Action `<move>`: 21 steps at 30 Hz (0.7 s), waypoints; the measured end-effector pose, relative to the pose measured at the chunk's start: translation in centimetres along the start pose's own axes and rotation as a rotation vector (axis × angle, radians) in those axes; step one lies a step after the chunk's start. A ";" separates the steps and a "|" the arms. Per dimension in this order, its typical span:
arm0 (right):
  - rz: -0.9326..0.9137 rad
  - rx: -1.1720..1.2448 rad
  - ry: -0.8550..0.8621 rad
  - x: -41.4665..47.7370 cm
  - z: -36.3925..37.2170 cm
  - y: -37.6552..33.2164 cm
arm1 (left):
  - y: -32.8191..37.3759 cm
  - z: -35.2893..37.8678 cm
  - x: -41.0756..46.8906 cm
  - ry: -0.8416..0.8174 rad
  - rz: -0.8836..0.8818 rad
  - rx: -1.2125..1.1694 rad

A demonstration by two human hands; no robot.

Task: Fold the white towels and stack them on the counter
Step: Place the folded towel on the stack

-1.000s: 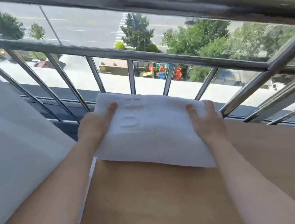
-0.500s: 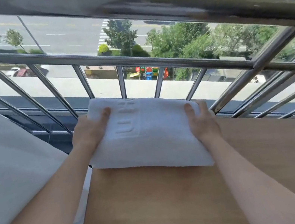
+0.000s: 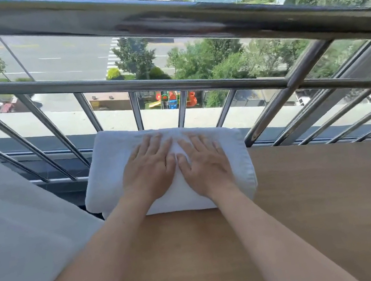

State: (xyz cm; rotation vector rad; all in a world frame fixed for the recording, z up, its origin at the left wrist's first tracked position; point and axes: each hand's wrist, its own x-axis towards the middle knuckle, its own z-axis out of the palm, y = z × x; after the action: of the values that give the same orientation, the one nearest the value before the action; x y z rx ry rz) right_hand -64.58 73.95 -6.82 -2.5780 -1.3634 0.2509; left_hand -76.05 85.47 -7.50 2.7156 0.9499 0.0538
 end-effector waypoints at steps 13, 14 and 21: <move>0.483 0.050 -0.227 -8.3 -3.5 9.6 | 5.0 -1.3 -2.6 -0.151 -0.044 0.080; 0.483 0.039 -0.237 -9.2 -4.1 10.3 | 6.3 -1.1 -2.9 -0.167 -0.013 0.085; 0.465 0.086 -0.121 -17.2 -8.0 15.5 | 18.7 0.6 -6.9 -0.242 0.201 0.003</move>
State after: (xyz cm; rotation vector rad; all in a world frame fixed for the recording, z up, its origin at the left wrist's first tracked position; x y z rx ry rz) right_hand -59.89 50.38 -2.38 -2.8087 -0.7440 0.5324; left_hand -70.02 67.05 -2.85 2.7307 0.6089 -0.2320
